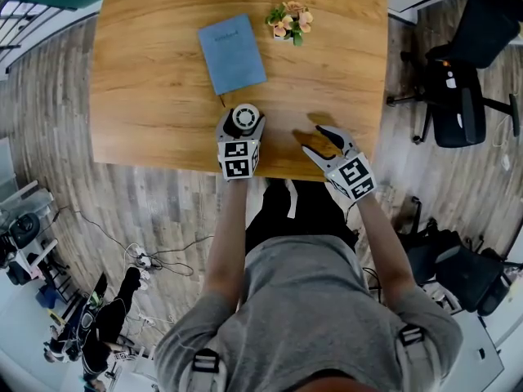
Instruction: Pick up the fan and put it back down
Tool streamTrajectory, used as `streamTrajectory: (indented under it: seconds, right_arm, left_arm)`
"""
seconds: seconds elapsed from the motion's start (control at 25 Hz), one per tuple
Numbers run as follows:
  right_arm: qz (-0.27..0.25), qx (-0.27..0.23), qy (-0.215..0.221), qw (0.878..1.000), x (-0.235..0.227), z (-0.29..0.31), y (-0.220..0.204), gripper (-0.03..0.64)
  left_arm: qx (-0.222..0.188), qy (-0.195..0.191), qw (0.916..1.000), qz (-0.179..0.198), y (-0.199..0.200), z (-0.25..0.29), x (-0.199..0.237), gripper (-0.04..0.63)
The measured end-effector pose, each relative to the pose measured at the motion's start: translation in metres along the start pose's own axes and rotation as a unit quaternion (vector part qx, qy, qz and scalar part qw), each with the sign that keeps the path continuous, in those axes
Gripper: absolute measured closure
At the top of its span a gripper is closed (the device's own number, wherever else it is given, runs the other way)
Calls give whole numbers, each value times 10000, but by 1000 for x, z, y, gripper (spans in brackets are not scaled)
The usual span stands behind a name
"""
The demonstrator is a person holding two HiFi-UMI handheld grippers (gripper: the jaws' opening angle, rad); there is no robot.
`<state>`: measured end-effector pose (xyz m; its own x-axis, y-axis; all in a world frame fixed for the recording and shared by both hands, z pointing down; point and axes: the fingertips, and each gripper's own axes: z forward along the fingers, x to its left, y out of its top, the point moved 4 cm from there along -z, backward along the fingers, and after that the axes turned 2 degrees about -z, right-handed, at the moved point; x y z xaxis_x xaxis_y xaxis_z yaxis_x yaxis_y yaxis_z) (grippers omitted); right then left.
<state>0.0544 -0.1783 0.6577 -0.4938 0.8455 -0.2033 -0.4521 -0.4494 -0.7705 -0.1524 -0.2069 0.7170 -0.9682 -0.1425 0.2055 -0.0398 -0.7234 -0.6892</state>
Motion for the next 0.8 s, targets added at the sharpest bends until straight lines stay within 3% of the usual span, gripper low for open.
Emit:
streamTrajectory:
  seconds: [0.8]
  right_arm:
    - [53, -107, -32, 9999, 9, -3, 3, 380]
  left_arm:
    - [141, -182, 9997, 48, 0, -3, -3, 227]
